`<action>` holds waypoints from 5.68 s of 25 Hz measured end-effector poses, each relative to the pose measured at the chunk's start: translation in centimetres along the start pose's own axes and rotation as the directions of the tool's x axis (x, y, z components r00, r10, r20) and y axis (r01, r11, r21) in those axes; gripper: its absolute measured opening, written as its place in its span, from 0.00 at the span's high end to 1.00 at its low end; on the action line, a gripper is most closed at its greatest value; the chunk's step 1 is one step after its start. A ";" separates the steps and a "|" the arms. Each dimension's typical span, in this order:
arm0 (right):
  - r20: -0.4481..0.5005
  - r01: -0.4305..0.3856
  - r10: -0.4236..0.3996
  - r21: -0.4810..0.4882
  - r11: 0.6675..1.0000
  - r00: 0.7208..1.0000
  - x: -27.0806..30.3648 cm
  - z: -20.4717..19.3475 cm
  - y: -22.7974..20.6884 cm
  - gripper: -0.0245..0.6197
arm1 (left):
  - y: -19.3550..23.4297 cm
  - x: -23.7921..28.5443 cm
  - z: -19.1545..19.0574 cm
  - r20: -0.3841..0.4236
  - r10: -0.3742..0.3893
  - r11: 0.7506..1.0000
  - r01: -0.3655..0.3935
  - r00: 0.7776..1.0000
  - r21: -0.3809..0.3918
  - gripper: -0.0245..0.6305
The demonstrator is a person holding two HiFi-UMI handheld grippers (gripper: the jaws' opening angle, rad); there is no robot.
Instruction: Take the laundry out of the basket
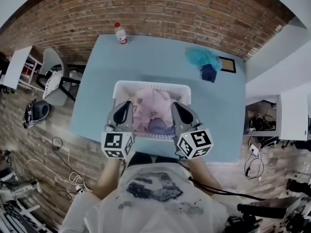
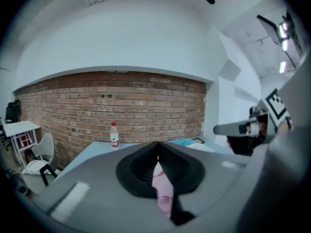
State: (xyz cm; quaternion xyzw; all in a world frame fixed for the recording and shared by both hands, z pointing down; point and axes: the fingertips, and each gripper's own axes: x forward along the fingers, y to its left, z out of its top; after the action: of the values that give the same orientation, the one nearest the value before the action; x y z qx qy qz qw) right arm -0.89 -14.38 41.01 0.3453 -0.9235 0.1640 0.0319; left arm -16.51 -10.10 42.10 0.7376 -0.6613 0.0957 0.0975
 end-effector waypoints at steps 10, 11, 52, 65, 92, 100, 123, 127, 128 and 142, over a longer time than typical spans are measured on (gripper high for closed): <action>0.035 0.244 -0.245 0.019 0.970 0.969 -1.0 -0.3 0.7 0.97 | -0.7 2.3 -1.5 -0.051 -0.255 0.967 0.256 0.966 0.010 0.98; 0.039 0.258 -0.258 0.020 0.966 0.965 -1.0 -0.3 1.0 0.96 | -0.6 2.2 -1.6 -0.055 -0.269 0.963 0.270 0.962 0.013 0.98; -0.016 0.250 -0.250 0.098 0.963 0.968 0.7 -1.3 -5.7 0.96 | -6.6 10.4 -12.7 -0.463 -0.488 0.872 0.400 0.740 -0.281 0.08; -0.045 0.231 -0.227 0.117 0.966 0.973 2.8 -2.1 -7.1 0.96 | -7.4 13.1 -18.3 -0.578 -0.478 0.878 0.373 0.661 -0.300 0.08; -0.034 0.197 -0.194 0.132 0.971 0.980 2.3 -1.9 -7.5 0.96 | -6.8 14.5 -19.6 -0.631 -0.444 0.896 0.311 0.637 -0.316 0.60; -0.019 0.208 -0.207 0.136 0.969 0.978 0.8 -1.8 -7.1 0.96 | -7.0 13.6 -18.5 -0.599 -0.451 0.892 0.311 0.661 -0.328 0.69; 0.048 0.185 -0.191 0.111 0.976 0.980 -3.0 0.1 -3.8 0.97 | -5.8 8.8 -8.8 -0.372 -0.424 0.895 0.320 0.826 -0.311 0.71; 0.069 0.168 -0.174 0.089 0.982 0.982 -3.3 1.1 -2.7 0.96 | -5.1 7.6 -5.8 -0.309 -0.402 0.902 0.315 0.862 -0.294 0.71; 0.076 0.164 -0.170 0.081 0.983 0.983 -3.3 1.5 -2.5 0.96 | -4.9 7.3 -5.0 -0.291 -0.396 0.904 0.315 0.871 -0.289 0.71; 0.149 -0.036 0.045 -0.066 0.997 0.988 1.1 7.4 6.5 0.96 | 3.4 -0.9 6.3 -0.044 -0.226 0.949 0.210 0.973 -0.236 0.71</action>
State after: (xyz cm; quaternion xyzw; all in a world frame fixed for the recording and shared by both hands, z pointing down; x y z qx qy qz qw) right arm -5.57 -12.88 32.37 0.3368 -0.9348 0.1088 -0.0305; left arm -19.95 -11.27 35.89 0.7860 -0.5784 0.0333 0.2155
